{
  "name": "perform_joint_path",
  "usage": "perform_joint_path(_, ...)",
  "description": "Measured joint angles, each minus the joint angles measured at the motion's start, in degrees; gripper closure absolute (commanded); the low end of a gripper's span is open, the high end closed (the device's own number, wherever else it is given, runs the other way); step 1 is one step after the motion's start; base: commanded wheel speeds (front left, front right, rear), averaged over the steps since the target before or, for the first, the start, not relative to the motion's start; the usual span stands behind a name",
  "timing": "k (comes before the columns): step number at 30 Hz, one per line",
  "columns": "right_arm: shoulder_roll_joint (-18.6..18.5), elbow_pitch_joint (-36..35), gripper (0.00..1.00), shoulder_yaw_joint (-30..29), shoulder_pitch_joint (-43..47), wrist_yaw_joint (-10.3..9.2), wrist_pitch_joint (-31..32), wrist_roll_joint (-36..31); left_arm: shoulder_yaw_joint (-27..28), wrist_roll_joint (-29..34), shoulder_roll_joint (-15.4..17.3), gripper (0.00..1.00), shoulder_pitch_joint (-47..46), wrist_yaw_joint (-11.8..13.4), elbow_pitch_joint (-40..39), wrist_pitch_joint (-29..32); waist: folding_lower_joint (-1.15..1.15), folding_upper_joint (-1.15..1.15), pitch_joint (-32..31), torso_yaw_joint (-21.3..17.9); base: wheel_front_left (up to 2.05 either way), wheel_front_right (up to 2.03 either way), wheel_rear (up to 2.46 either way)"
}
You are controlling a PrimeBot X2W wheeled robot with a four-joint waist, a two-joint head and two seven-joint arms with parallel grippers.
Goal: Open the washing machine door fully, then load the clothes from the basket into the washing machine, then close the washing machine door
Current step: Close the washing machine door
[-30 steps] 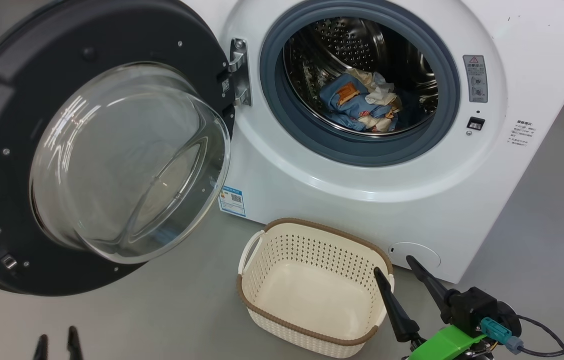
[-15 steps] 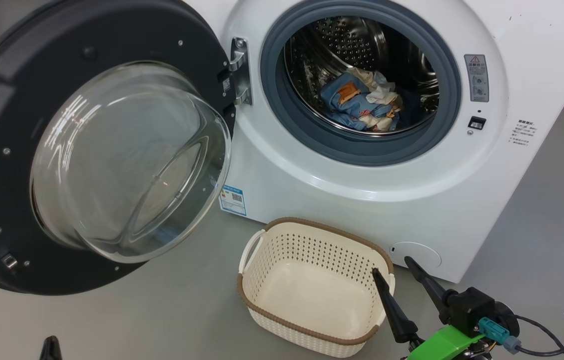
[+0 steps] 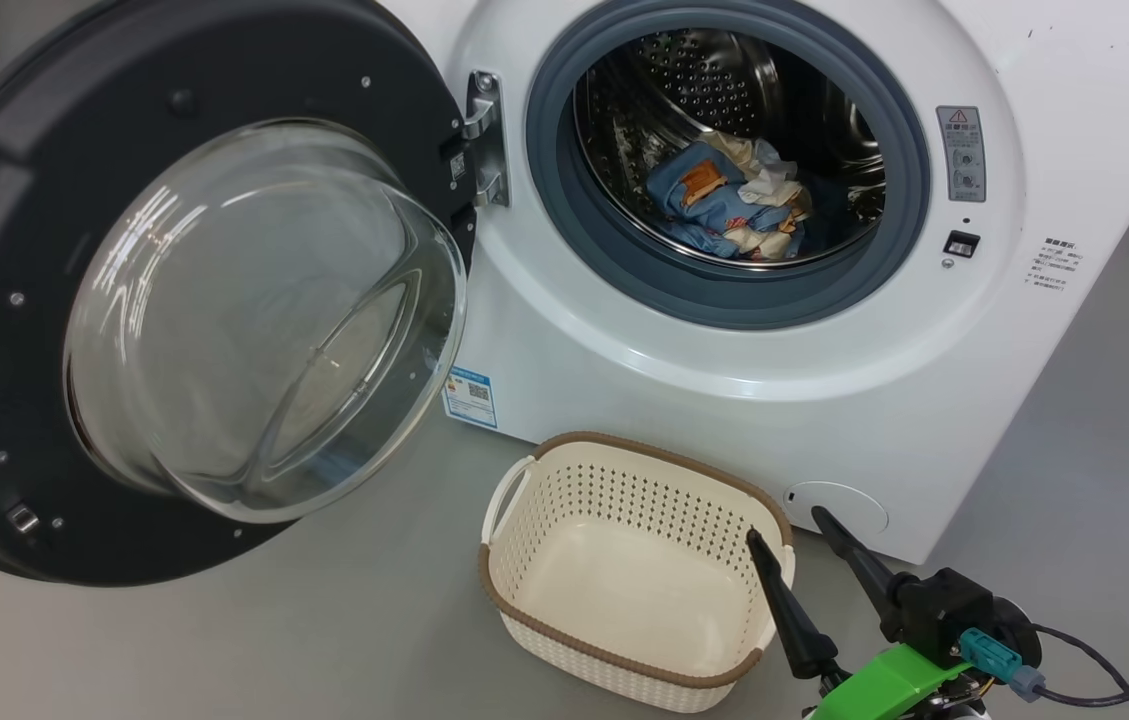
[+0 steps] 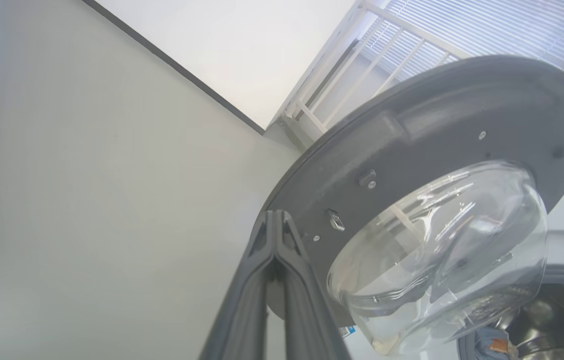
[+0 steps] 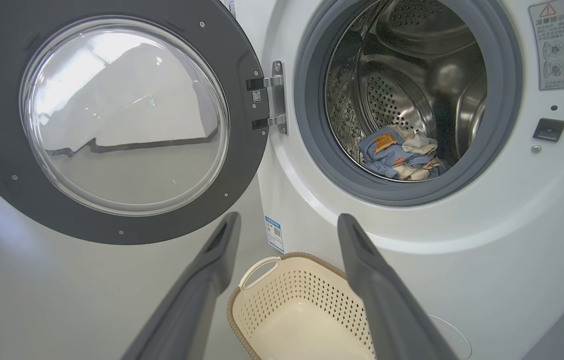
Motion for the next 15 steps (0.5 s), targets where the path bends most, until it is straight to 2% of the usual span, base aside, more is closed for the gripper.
perform_joint_path(2,0.07,-0.01,0.00,-0.04,0.01,0.00,0.01,0.00,2.58,-2.82,1.22,1.00,-1.22,-0.02,-0.09,1.16,0.00,0.00,0.06,0.03,0.00,0.00,0.00)
perform_joint_path(5,0.11,-0.05,0.00,-0.30,0.01,0.00,0.01,0.00,8.42,-12.36,2.79,1.00,-5.39,0.26,-0.16,4.93,0.00,0.00,0.26,0.22,0.00,0.00,0.00)
perform_joint_path(7,0.13,-0.09,0.00,-0.46,0.01,0.00,0.01,0.00,11.78,-18.75,4.37,1.00,-9.34,2.09,0.30,8.43,0.00,0.00,0.41,0.31,0.00,0.00,0.00)
perform_joint_path(12,0.22,-0.31,0.00,-0.71,0.02,0.00,0.01,-0.01,16.70,-28.17,11.91,1.00,-17.96,6.93,7.26,17.57,0.00,0.00,0.60,0.31,0.00,0.00,0.00)
perform_joint_path(13,0.22,-0.31,0.00,-0.71,0.02,0.00,0.01,-0.01,16.70,-28.17,11.91,1.00,-17.96,6.93,7.26,17.57,0.00,0.00,0.60,0.31,0.00,0.00,0.00)
perform_joint_path(15,0.25,-0.48,0.00,-1.08,0.09,0.00,0.00,-0.01,18.08,-31.96,14.48,1.00,-21.81,8.08,11.11,20.96,0.00,0.00,0.59,0.25,0.00,0.00,0.00)
